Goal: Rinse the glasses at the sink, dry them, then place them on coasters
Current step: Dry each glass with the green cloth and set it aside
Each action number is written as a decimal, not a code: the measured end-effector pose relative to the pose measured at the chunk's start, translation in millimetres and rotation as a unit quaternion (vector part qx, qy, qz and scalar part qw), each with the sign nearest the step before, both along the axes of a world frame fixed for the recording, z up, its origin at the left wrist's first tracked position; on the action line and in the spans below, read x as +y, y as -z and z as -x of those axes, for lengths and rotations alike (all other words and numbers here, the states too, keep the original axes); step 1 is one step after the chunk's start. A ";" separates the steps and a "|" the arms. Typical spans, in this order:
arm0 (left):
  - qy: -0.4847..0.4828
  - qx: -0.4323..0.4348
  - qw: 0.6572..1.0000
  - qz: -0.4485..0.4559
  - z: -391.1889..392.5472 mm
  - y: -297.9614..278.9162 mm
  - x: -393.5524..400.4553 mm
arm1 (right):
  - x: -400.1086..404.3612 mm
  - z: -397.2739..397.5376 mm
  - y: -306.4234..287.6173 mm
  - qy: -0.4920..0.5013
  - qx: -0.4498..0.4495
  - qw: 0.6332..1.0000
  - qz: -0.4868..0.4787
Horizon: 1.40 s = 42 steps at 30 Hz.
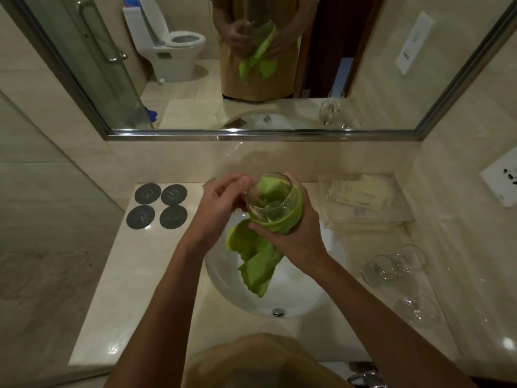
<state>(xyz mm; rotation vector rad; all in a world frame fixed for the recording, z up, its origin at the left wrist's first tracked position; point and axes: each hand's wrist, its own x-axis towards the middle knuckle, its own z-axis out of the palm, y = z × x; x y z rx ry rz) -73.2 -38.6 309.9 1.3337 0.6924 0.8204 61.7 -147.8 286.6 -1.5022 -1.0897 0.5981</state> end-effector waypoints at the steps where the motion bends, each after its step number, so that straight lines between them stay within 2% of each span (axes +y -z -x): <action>1: 0.026 0.001 0.999 0.024 1.3 2.6 -2.1 | 0.1 0.8 -0.4 0.001 -0.003 1.000 -0.005; 4: 0.051 0.083 0.994 0.048 1.2 2.5 -13.7 | 0.2 1.9 -0.8 -0.009 -0.012 1.000 -0.002; 6: 0.088 0.105 0.988 0.073 -3.0 3.4 -18.8 | -0.4 1.5 0.0 -0.015 -0.019 1.000 0.003; 10: 0.107 0.088 0.974 0.177 -8.0 4.7 -22.0 | -0.4 0.0 -2.8 -0.035 -0.033 0.999 0.007; 15: 0.104 0.065 0.972 0.202 -12.2 9.1 -27.4 | 0.0 -0.7 -10.4 -0.066 -0.057 0.996 0.011; 19: 0.097 0.063 0.977 0.177 -10.1 12.9 -26.9 | -1.4 -1.0 -7.6 -0.080 -0.077 0.994 0.015; 23: 0.058 0.058 0.986 0.143 -7.9 23.3 -22.1 | -3.0 -5.2 -1.7 -0.094 -0.156 0.983 0.031; 26: 0.023 0.125 0.990 0.053 -6.6 23.7 -19.5 | -4.0 -7.2 5.1 -0.097 -0.197 0.974 0.058; 28: -0.001 0.173 0.985 -0.020 -6.6 23.7 -19.8 | -3.9 -5.4 8.6 -0.087 -0.184 0.976 0.073; 30: -0.021 0.179 0.981 -0.067 -6.8 22.8 -21.0 | -2.9 -4.4 10.5 -0.074 -0.155 0.981 0.086; 34: -0.085 0.119 0.988 -0.042 -8.3 24.2 -26.0 | -2.4 -6.1 14.5 -0.054 -0.088 0.990 0.099; 36: -0.102 0.118 0.988 -0.012 -10.6 27.1 -28.5 | -2.8 -5.7 13.4 -0.058 -0.081 0.989 0.106; 40: -0.073 0.196 0.978 -0.014 -9.1 34.4 -30.1 | -4.5 -4.5 4.2 -0.095 -0.145 0.978 0.118; 42: -0.085 0.214 0.972 -0.055 -10.1 32.1 -31.7 | -3.6 -3.4 1.7 -0.114 -0.226 0.960 0.123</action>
